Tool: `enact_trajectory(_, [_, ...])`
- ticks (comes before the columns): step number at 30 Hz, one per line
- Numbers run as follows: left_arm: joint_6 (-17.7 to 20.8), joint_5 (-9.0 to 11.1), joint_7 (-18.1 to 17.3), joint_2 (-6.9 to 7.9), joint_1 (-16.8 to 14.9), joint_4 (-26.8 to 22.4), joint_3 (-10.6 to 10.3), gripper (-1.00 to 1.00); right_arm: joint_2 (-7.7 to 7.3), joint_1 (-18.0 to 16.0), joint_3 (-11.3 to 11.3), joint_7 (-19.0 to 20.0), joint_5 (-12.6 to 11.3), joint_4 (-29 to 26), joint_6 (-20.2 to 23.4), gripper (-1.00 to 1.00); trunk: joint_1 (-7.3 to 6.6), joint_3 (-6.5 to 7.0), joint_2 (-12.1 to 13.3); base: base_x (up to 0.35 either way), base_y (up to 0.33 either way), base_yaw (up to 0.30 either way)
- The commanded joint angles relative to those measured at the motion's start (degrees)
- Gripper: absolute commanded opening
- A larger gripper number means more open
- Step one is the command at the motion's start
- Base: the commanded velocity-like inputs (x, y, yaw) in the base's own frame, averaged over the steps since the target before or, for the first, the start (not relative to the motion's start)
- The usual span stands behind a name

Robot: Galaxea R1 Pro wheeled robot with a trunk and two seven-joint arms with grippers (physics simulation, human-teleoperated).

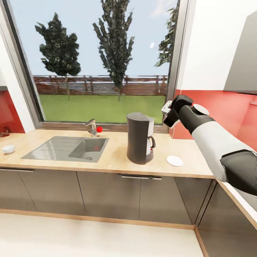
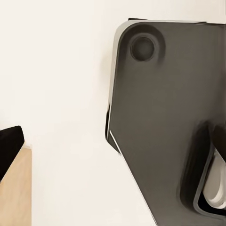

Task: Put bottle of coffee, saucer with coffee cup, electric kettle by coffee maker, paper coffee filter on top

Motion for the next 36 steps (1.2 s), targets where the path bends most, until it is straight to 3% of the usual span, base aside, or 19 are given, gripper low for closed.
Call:
enact_trajectory(1, [-0.2,0.0,0.0,-0.06,0.0,0.0,0.4,1.0,0.0,-0.1,0.8,0.5,0.4,-0.1,0.2,-1.0,0.06,-0.11,-0.1,0.326,0.0,0.0])
enact_trajectory(8, [-0.2,0.0,0.4,-0.16,0.0,0.0,0.5,1.0,0.39,-0.1,1.4,0.6,0.1,-0.3,0.1,-1.0,0.06,-0.11,-0.1,0.216,0.0,0.0])
enact_trajectory(10, [-0.2,0.0,0.6,-0.28,0.0,0.0,0.5,1.0,0.51,-0.1,1.1,7.1,0.2,-1.3,0.1,-1.0,0.06,-0.11,-0.1,0.009,0.0,0.0])
enact_trajectory(11, [-0.2,0.0,0.6,-0.29,0.0,0.0,0.5,1.0,0.5,-0.1,1.1,8.4,0.3,-2.2,0.1,-1.0,0.06,-0.11,-0.1,0.002,0.0,0.0])
enact_trajectory(28, [-0.2,0.0,0.6,-0.29,0.0,0.0,0.6,1.0,0.34,-0.1,0.7,14.8,0.3,-12.1,0.1,-1.0,0.06,-0.11,-0.1,0.0,0.0,0.0])
enact_trajectory(29, [-0.2,0.0,0.6,-0.29,0.0,0.0,0.6,1.0,0.33,-0.1,0.7,15.5,0.3,-13.0,0.1,-1.0,0.06,-0.11,-0.1,0.0,0.0,0.0])
enact_trajectory(30, [-0.2,0.0,0.3,-0.25,0.0,0.0,0.6,1.0,0.33,-0.1,0.7,18.6,0.4,-14.8,0.1,-1.0,0.06,-0.11,-0.1,0.04,0.0,0.0])
enact_trajectory(36, [-0.2,0.0,0.4,-0.36,-0.1,0.0,0.6,1.0,0.17,-0.1,0.7,19.6,0.6,-16.5,0.2,-1.0,0.06,-0.11,-0.1,0.108,0.0,0.0])
